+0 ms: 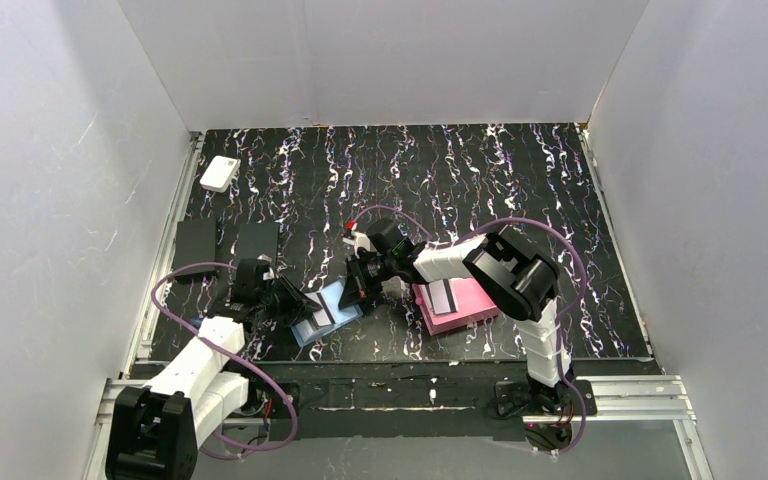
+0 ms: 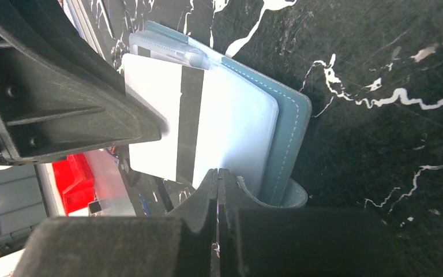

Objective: Put the credit cards into the card holder
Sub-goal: Insert the credit card into the card holder.

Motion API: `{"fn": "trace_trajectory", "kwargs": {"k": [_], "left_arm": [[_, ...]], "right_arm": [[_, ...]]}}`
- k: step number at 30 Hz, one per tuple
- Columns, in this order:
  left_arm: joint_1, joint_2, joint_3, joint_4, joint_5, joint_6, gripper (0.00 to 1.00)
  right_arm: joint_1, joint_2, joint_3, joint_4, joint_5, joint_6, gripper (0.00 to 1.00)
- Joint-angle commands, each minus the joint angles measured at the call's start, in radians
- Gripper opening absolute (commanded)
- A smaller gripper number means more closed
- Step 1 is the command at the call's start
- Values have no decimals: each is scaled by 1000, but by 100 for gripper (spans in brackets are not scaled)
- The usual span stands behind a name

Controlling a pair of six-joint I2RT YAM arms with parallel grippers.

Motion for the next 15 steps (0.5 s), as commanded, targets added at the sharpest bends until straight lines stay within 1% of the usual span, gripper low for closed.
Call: {"fn": "trace_trajectory", "kwargs": {"k": [1,5,6,11,13,15], "left_arm": [[4,14,-22,-115,-83,21,13],[3,16,-46,-85,-97,7,1],[3,19,-52,-70,-98,3,0],[3,17,-77,-27,-125,2,0],[3,-19,-98,1,-137,8,0],[3,-57,-108,11,-162,46,0]], "right_arm": [[-3,0,-21,27,-5,-11,1],[-3,3,-18,30,-6,-8,1],[-2,4,-17,32,-7,-6,1],[-3,6,-15,31,-7,-3,1],[-3,6,-18,33,-7,-1,1],[-2,6,-18,33,-8,-1,1]]}}
